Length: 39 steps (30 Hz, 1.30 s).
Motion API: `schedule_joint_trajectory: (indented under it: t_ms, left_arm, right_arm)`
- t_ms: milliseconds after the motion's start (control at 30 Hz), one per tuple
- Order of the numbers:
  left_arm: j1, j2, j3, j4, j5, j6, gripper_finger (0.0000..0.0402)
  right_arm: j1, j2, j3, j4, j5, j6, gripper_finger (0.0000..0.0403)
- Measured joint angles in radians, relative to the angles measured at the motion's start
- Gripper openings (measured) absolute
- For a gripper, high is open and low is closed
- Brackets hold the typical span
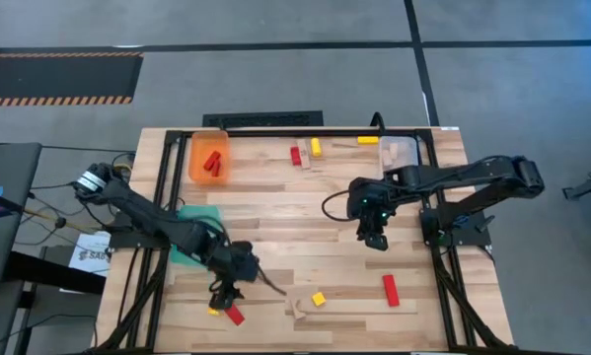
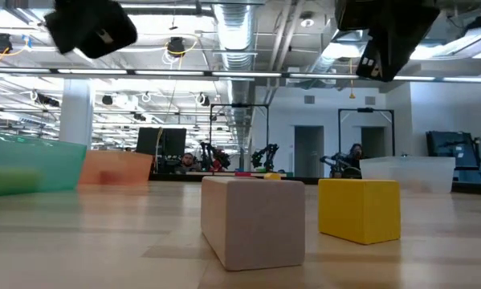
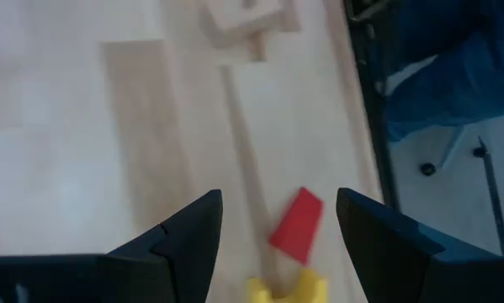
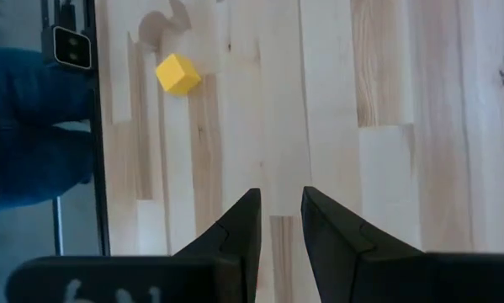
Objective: Sort & place blocks by color
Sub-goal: Put the yellow wooden block into the green bin
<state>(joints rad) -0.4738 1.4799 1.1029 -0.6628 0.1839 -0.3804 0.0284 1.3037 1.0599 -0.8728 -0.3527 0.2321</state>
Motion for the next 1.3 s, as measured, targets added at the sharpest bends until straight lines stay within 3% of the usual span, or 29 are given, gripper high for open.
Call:
schedule_joint_trajectory:
  t_ms: [300, 500, 600, 833, 967, 1167, 1300]
  left_arm:
    - [-0.153, 0.056, 0.002, -0.039, -0.093, -0.213, 0.0222]
    - [-0.233, 0.061, 0.002, -0.100, -0.179, -0.275, 0.0222]
    - [-0.252, 0.061, 0.001, -0.149, -0.235, -0.328, 0.0222]
    - [-0.267, 0.060, -0.077, -0.132, -0.223, -0.367, 0.0222]
    - [-0.268, 0.060, -0.116, -0.124, -0.269, -0.384, 0.0222]
    - [-0.286, 0.060, -0.215, 0.047, -0.233, -0.413, 0.0222]
    - [-0.286, 0.060, -0.250, 0.052, -0.272, -0.450, 0.0222]
  right_arm:
    - [-0.005, -0.001, 0.000, 0.022, 0.019, -0.034, 0.0107]
    - [-0.005, -0.001, 0.000, 0.083, 0.019, -0.050, 0.0107]
    - [-0.005, -0.001, 0.001, 0.107, 0.019, -0.050, 0.0107]
    - [-0.005, 0.000, 0.001, 0.129, 0.022, -0.050, 0.0107]
    - [-0.005, 0.000, 0.001, 0.129, 0.041, -0.050, 0.0107]
    - [-0.005, 0.000, 0.001, 0.130, 0.045, -0.049, 0.0107]
    - [-0.005, 0.000, 0.001, 0.130, 0.056, -0.049, 0.0107]
